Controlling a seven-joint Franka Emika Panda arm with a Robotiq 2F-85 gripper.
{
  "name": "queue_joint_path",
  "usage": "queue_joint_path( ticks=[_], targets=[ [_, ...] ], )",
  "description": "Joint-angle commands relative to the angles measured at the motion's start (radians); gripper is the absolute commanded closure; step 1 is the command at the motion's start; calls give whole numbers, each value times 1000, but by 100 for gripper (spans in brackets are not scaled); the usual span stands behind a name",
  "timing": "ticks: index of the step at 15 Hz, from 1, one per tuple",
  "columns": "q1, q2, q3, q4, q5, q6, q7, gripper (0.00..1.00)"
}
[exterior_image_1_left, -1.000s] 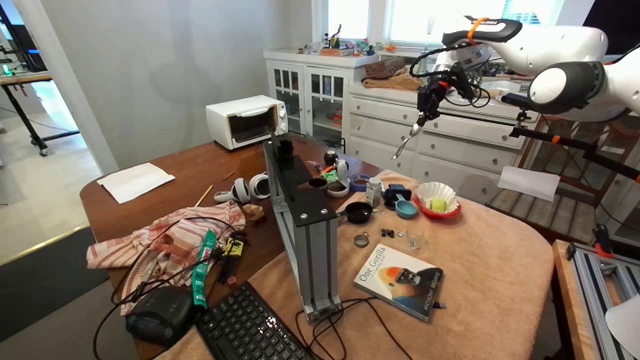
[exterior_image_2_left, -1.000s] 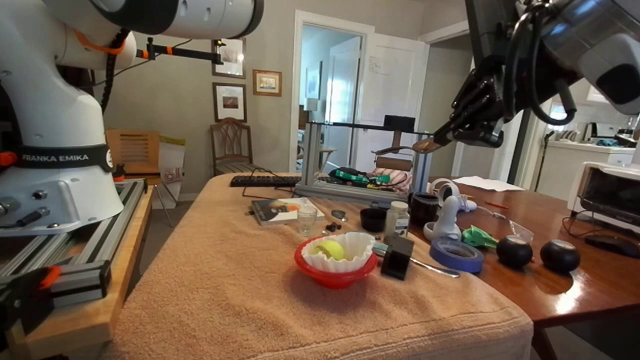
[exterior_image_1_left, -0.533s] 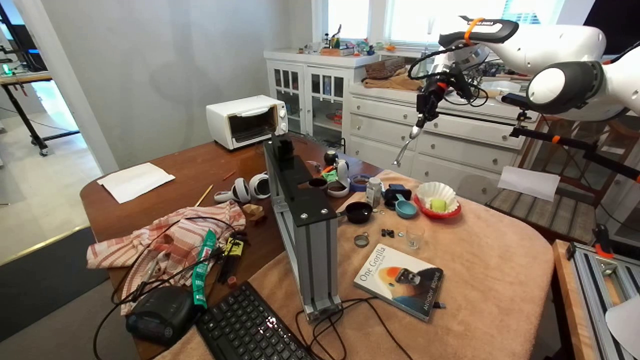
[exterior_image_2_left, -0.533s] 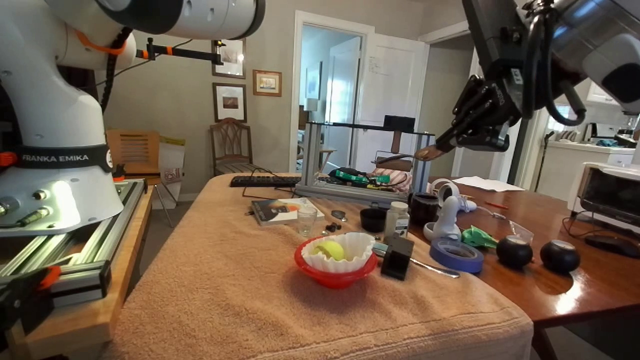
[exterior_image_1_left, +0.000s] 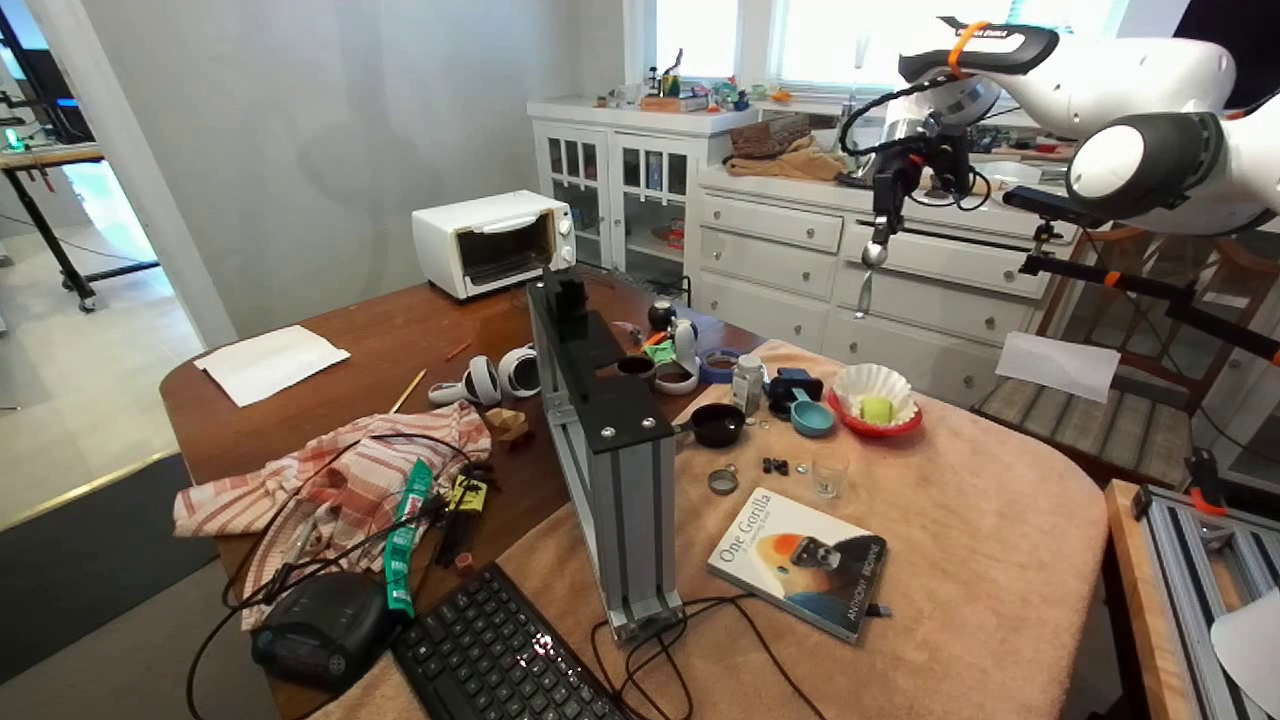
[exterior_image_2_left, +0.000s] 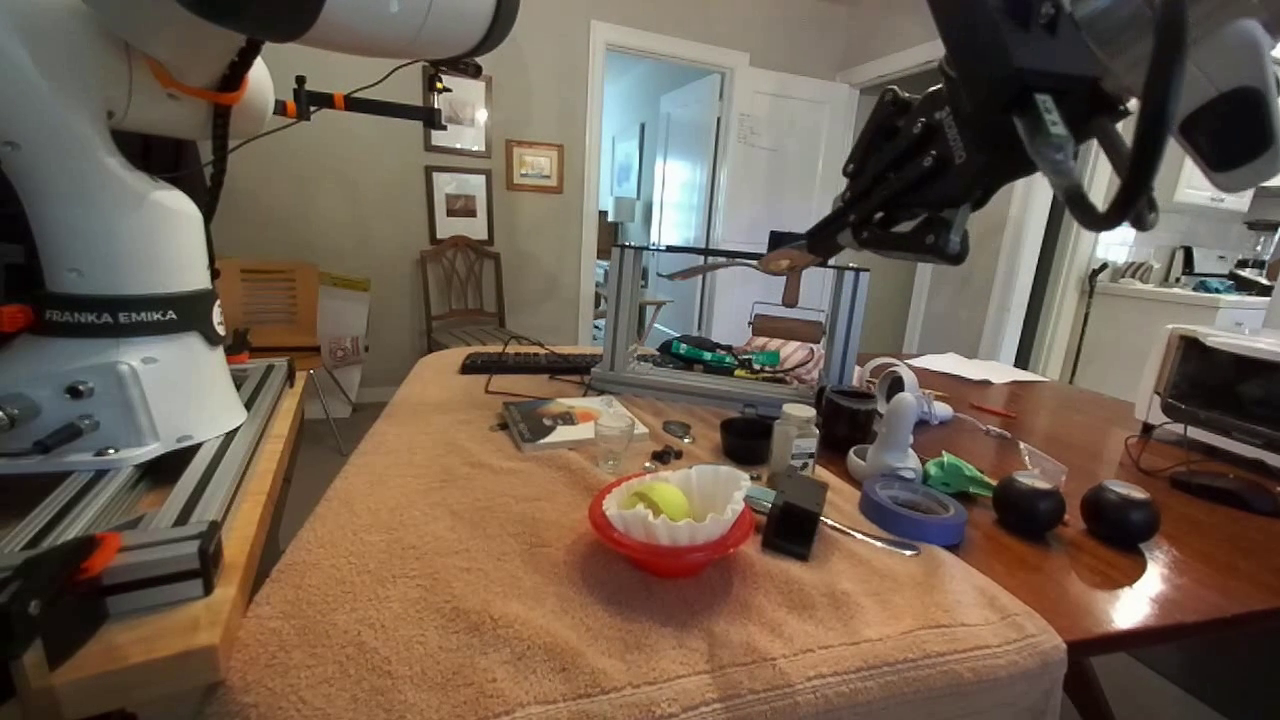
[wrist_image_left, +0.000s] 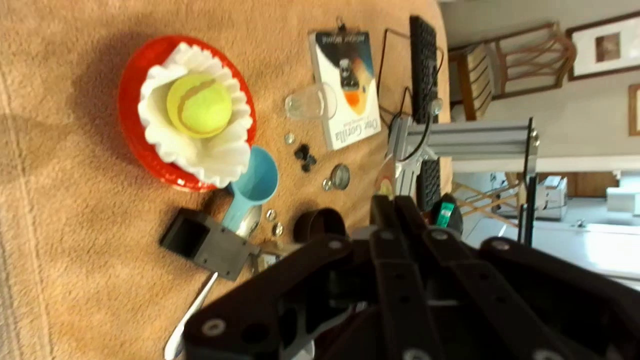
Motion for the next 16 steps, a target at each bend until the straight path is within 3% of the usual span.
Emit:
queue_joint_path(
  ticks=[1, 5, 11, 13, 16],
  targets=[
    [-32, -85, 46, -200, -94, -52, -159, 99],
    [-19, -78, 12, -230, -114, -62, -242, 99],
    [30, -137, 16, -460, -127, -8, -309, 99],
    [61, -162, 9, -562, -136, 64, -303, 99],
    [105, -194, 7, -705, -115, 293, -290, 99]
  ],
)
